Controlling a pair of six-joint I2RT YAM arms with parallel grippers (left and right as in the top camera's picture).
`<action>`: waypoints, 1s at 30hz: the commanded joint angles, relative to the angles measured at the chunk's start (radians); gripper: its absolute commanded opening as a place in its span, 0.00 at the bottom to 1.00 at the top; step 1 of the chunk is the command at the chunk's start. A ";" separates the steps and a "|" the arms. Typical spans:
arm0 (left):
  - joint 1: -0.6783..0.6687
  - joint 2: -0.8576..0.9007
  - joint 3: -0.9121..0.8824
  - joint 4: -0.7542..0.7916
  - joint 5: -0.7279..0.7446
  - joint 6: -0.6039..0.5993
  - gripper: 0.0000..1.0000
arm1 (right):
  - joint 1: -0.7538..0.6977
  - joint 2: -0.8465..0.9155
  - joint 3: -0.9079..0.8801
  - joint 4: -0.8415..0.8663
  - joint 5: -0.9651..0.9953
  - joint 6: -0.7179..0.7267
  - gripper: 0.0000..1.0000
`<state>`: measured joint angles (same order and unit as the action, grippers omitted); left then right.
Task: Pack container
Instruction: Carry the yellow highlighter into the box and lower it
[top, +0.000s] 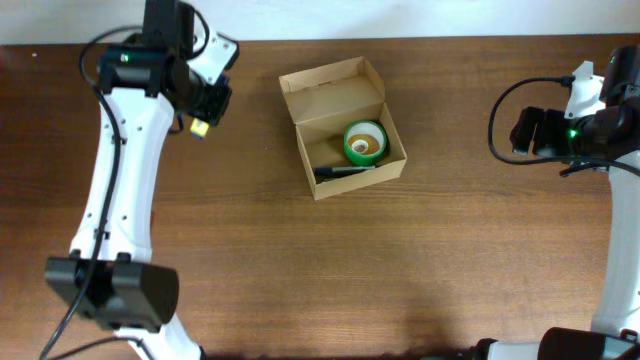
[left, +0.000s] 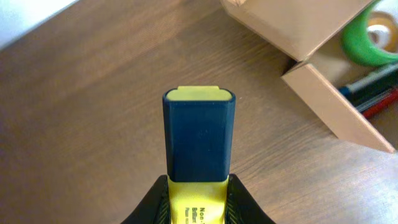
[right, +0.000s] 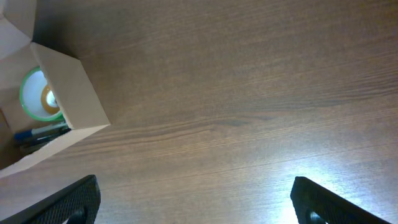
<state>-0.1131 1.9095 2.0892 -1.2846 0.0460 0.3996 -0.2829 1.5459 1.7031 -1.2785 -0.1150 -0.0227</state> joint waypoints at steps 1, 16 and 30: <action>-0.050 0.112 0.144 -0.042 0.041 0.111 0.01 | -0.005 0.003 0.000 0.002 -0.006 0.005 0.98; -0.356 0.302 0.293 -0.102 0.046 0.392 0.01 | -0.005 0.003 0.000 -0.004 -0.010 0.005 0.98; -0.480 0.436 0.293 -0.028 0.014 0.466 0.01 | -0.005 0.003 0.000 -0.010 -0.035 0.005 0.99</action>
<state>-0.5831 2.3203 2.3669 -1.3197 0.0700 0.8421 -0.2829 1.5459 1.7031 -1.2858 -0.1337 -0.0235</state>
